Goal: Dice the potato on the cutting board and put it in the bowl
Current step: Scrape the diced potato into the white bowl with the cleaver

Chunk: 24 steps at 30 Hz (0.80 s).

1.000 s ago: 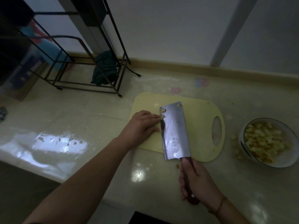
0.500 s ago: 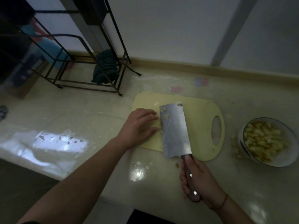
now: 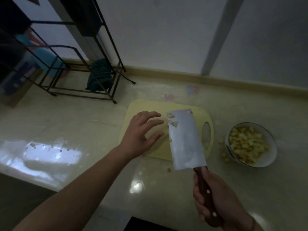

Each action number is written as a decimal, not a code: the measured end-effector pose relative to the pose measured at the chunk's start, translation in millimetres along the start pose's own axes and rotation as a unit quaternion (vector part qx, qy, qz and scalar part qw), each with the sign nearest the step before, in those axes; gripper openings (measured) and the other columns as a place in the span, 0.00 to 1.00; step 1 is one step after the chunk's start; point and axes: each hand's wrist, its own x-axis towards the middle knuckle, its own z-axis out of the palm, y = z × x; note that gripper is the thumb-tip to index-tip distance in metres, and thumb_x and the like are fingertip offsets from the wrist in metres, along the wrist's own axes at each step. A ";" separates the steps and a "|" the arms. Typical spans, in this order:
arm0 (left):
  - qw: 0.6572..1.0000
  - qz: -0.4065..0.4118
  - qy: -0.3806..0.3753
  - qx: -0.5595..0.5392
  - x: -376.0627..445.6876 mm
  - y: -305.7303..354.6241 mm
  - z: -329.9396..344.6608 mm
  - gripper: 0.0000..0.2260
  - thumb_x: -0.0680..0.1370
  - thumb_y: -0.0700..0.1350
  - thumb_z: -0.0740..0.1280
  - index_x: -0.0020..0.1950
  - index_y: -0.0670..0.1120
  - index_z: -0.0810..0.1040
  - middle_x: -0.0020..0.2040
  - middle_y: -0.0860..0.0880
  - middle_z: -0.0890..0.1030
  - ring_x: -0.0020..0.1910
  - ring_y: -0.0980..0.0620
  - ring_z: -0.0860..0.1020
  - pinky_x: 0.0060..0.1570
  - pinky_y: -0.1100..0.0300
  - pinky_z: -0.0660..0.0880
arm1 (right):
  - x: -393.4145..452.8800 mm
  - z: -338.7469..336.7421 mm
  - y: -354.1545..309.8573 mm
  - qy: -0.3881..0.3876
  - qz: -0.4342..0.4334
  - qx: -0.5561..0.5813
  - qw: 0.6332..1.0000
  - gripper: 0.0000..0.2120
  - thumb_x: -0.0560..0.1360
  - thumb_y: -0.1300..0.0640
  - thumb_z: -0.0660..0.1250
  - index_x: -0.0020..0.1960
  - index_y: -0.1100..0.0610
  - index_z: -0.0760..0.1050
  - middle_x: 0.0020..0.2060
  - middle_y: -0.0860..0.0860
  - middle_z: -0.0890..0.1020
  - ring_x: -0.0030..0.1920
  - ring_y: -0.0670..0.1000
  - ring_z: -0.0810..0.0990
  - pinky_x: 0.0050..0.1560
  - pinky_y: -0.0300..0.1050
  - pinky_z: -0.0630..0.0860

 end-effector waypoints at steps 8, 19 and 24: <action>0.990 0.007 -0.123 -0.071 45.5 96.8 46.8 0.36 0.76 0.66 0.64 0.78 0.48 0.60 0.79 0.49 0.60 0.77 0.47 0.61 0.75 0.48 0.56 | -113.3 -65.2 -33.7 0.035 0.074 0.165 0.983 0.34 0.37 0.50 0.87 0.32 0.66 0.75 0.19 0.58 0.67 0.15 0.52 0.64 0.16 0.39 0.63; 0.929 -0.016 -0.367 -0.053 94.1 164.8 99.1 0.55 0.65 0.79 0.59 0.80 0.57 0.36 0.80 0.60 0.36 0.78 0.56 0.31 0.75 0.38 0.34 | -153.4 -89.2 -53.2 0.091 0.061 0.244 0.963 0.22 0.59 0.51 0.79 0.35 0.66 0.72 0.19 0.56 0.65 0.14 0.51 0.62 0.13 0.39 0.62; 0.916 -0.044 -0.393 -0.068 107.7 163.0 103.5 0.55 0.64 0.79 0.59 0.80 0.58 0.34 0.80 0.60 0.37 0.78 0.57 0.32 0.75 0.40 0.33 | -151.0 -101.9 -55.4 0.118 0.077 0.226 0.964 0.18 0.73 0.50 0.60 0.35 0.66 0.71 0.20 0.56 0.66 0.15 0.51 0.63 0.16 0.37 0.62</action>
